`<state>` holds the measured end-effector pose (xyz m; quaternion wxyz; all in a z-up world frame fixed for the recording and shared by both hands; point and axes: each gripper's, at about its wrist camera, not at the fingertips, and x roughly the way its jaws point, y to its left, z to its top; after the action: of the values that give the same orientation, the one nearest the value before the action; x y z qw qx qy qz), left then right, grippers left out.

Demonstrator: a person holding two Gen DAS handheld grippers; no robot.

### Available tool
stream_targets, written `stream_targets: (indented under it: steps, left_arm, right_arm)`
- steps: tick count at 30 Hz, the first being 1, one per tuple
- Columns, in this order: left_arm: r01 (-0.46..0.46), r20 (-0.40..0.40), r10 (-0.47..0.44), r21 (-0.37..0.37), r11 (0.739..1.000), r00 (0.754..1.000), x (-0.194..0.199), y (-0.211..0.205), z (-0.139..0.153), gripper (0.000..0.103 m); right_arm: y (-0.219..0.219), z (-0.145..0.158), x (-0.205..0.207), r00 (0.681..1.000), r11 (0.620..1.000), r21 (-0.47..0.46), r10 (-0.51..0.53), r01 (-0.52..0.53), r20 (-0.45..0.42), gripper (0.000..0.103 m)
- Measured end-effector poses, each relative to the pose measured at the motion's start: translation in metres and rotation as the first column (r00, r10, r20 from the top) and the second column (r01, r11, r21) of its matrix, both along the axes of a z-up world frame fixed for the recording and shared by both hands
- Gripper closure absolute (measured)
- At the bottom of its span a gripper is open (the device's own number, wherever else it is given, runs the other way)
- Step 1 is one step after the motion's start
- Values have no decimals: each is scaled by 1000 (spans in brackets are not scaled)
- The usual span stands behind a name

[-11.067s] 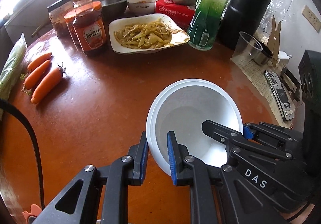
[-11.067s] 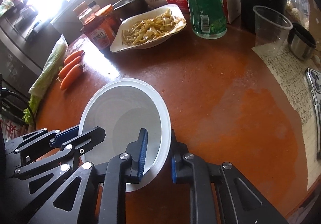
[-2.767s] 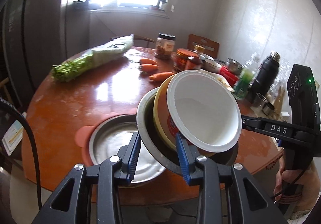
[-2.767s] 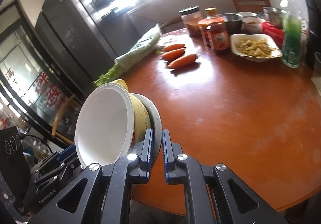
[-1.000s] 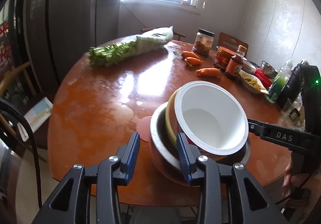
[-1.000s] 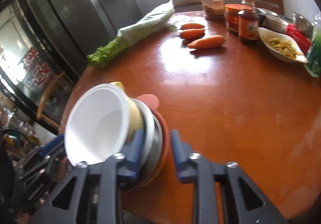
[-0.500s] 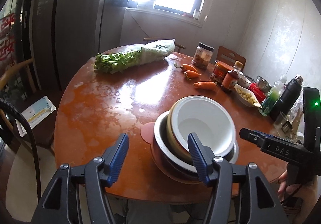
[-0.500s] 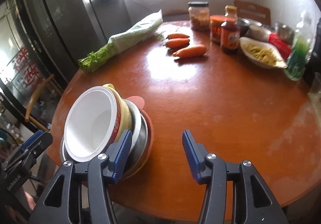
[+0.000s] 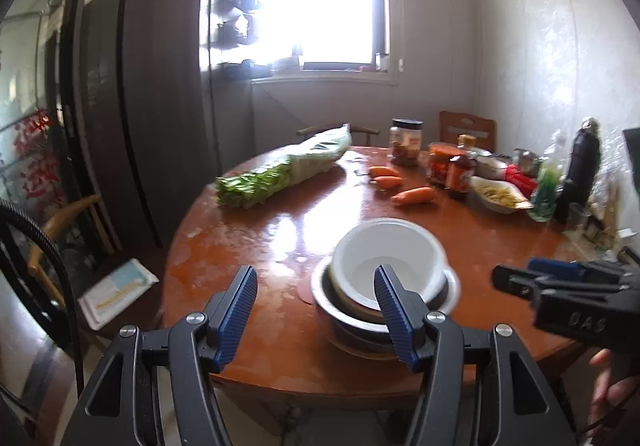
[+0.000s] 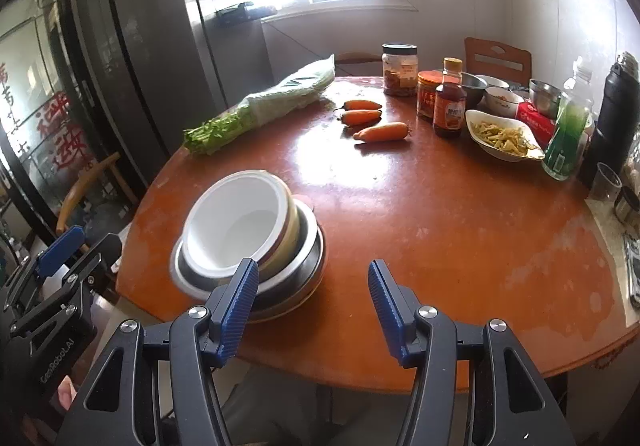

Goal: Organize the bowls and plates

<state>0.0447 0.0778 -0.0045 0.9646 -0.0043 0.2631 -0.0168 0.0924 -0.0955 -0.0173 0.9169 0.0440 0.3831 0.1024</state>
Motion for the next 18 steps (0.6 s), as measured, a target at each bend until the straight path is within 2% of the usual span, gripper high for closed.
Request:
stream_targets:
  steps: [2,8,18]
  left_arm:
    - [24,-18,-24,-24,999,1000,-2,-1,-1,42]
    - [55,-67,-58,-33,998,996,-8,-7,-9,42]
    - [61,-83,-64,-31,998,994,-35,-19,-15,42]
  right_arm:
    - [1,2,-9,1000,1000,3,6,-6,9,44]
    - [4,8,-30,999,1000,7,15,-15,36,44]
    - [11,10,-67,998,1000,-4,27,-26,60,44]
